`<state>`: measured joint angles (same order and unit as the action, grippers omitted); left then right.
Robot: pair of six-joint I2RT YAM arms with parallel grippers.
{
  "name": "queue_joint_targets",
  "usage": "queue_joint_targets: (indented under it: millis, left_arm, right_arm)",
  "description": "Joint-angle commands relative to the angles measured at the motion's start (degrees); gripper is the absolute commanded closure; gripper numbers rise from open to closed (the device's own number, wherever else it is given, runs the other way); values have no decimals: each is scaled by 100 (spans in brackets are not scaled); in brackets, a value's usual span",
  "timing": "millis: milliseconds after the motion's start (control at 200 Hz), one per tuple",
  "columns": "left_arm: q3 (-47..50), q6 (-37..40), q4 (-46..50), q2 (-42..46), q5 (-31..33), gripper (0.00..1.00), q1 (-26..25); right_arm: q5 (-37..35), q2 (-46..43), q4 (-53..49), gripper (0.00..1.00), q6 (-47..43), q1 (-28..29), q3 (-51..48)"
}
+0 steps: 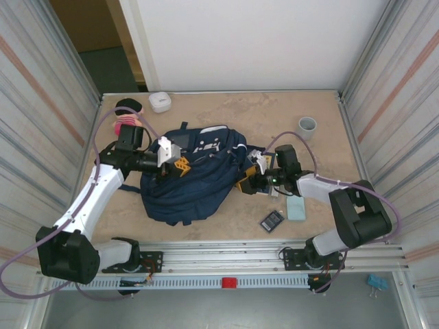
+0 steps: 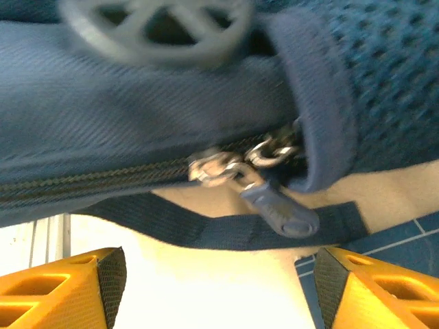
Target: Pack books, pencil case, and school supplies into a backpack
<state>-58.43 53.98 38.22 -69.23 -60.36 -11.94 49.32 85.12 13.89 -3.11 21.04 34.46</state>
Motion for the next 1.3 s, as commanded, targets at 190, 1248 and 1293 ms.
queue_joint_targets:
  millis: [190,1248,1293]
  left_arm:
    - [-344,337,120,24,-744,100,40]
    - [688,-1937,-2719,380,3213,100,-889]
    - [702,-2010,-2797,358,3307,100,-955]
  right_arm:
    - [53,454,321,46,-449,11,545]
    - [442,-661,-2026,100,-128,511,1108]
    - [434,-656,-2065,100,77,611,1194]
